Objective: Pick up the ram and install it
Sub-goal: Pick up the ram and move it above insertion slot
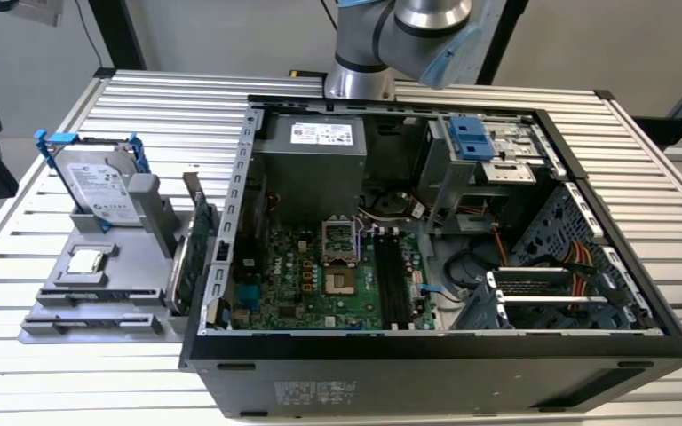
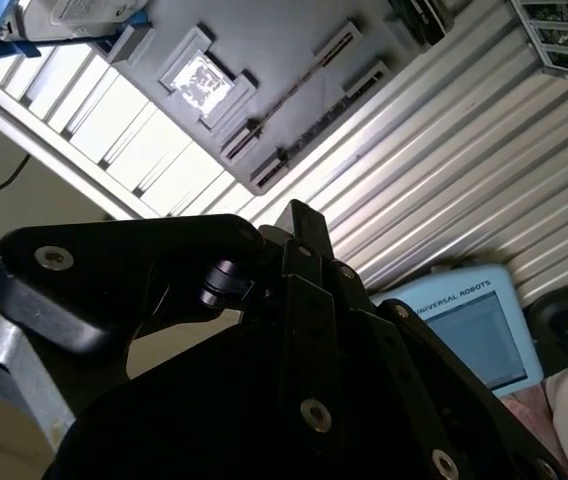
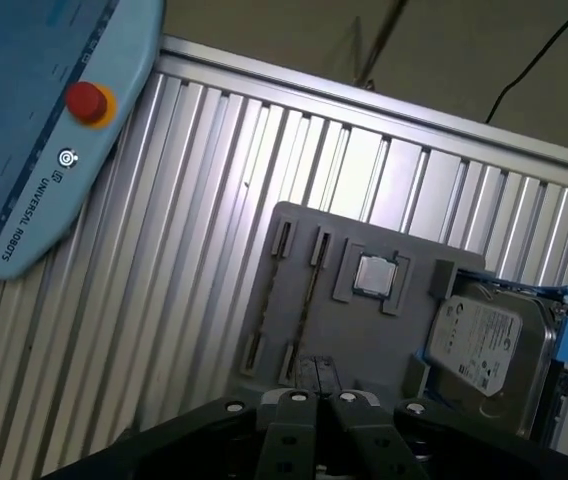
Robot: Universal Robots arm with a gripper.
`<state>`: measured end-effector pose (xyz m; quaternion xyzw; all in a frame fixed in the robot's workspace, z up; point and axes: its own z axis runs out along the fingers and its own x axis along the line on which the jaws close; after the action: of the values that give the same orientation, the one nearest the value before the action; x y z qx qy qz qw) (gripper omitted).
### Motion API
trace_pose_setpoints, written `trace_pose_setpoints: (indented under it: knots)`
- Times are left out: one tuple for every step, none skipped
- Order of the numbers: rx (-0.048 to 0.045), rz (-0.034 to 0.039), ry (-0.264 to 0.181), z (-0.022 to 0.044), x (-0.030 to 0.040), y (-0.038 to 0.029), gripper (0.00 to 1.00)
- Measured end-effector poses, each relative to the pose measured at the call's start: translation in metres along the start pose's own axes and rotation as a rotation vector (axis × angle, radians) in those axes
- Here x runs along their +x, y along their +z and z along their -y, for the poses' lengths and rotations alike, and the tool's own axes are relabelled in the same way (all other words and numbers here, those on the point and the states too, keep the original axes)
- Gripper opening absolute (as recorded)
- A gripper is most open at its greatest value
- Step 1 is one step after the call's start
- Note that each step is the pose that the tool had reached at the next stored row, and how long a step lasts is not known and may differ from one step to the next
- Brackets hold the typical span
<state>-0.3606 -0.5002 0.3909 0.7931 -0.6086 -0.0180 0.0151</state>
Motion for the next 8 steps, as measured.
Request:
trace_pose_setpoints:
  knots:
    - [0.0000, -0.0002, -0.005, 0.0000, 0.0000, 0.0000, 0.00]
    - [-0.0001, -0.0004, -0.010, 0.0000, 0.0000, 0.0000, 0.00]
    - [-0.0001, -0.0006, -0.015, 0.0000, 0.0000, 0.0001, 0.00]
    - [-0.0001, -0.0009, -0.020, 0.0000, 0.0000, 0.0001, 0.00]
    - [-0.0003, -0.0011, -0.025, 0.0000, 0.0000, 0.0000, 0.00]
    - [-0.0003, -0.0014, -0.029, 0.0000, 0.0000, 0.0000, 0.00]
    - [-0.0004, -0.0016, -0.034, 0.0000, 0.0000, 0.0000, 0.00]
    - [-0.0004, -0.0017, -0.038, 0.0000, 0.0000, 0.0000, 0.00]
